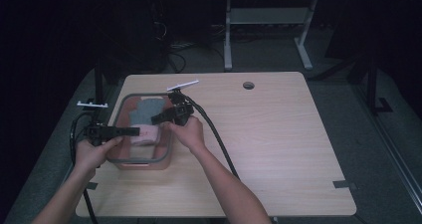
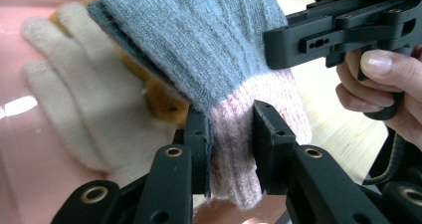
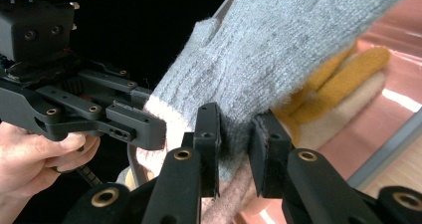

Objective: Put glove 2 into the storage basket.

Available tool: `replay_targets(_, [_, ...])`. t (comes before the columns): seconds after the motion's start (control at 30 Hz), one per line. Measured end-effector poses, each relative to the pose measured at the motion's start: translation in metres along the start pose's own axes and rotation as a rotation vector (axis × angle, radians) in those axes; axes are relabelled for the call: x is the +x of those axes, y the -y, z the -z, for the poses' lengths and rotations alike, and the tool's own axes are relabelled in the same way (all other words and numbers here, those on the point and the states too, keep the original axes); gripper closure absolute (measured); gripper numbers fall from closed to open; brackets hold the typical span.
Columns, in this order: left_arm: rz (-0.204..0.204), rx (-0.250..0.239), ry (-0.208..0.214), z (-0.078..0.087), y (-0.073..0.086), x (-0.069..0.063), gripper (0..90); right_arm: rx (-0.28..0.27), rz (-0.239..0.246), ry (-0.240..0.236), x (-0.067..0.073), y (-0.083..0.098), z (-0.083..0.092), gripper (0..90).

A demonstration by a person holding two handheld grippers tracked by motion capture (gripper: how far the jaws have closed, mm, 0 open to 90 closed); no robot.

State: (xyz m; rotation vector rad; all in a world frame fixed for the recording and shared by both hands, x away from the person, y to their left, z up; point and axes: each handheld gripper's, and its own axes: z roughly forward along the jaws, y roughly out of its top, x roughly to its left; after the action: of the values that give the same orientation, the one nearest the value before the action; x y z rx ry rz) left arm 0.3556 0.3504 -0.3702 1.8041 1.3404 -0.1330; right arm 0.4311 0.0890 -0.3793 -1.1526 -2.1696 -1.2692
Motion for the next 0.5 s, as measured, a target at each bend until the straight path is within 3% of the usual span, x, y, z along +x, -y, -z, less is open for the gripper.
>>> replay_targets(0.17, [0.007,0.018,-0.026,-0.003,0.002,0.004,71.4,0.02,-0.006,0.015,-0.003,0.002,-0.003,74.3])
replay_targets(0.4, [-0.012,0.083,-0.115,-0.012,0.003,0.009,71.5,0.009,-0.004,0.023,-0.007,0.005,0.003,73.7])
replay_targets(0.5, [-0.012,0.098,-0.133,-0.014,0.002,0.011,70.6,0.013,0.008,0.024,-0.006,0.005,0.005,73.4])
